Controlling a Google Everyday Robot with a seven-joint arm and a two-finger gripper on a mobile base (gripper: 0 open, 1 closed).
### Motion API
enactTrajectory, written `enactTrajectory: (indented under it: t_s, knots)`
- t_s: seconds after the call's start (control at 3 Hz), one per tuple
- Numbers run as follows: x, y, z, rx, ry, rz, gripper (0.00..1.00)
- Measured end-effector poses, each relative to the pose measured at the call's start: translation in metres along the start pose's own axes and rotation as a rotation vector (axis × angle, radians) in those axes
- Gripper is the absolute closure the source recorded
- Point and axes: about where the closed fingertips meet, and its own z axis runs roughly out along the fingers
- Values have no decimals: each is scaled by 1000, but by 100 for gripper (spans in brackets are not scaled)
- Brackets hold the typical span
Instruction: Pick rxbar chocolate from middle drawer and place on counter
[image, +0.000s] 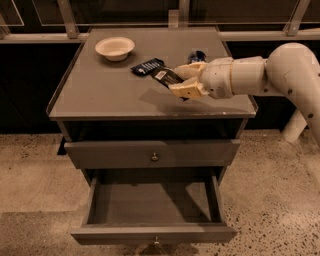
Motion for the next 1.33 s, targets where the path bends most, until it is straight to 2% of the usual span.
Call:
enactTrajectory:
  t_s: [0.33, 0.67, 1.0, 1.33]
  knots:
    - [7, 4, -1, 40, 3, 14, 35]
    - [8, 5, 1, 44, 2, 14, 12]
    - [8, 5, 1, 44, 2, 14, 0]
    - [8, 5, 1, 44, 2, 14, 0]
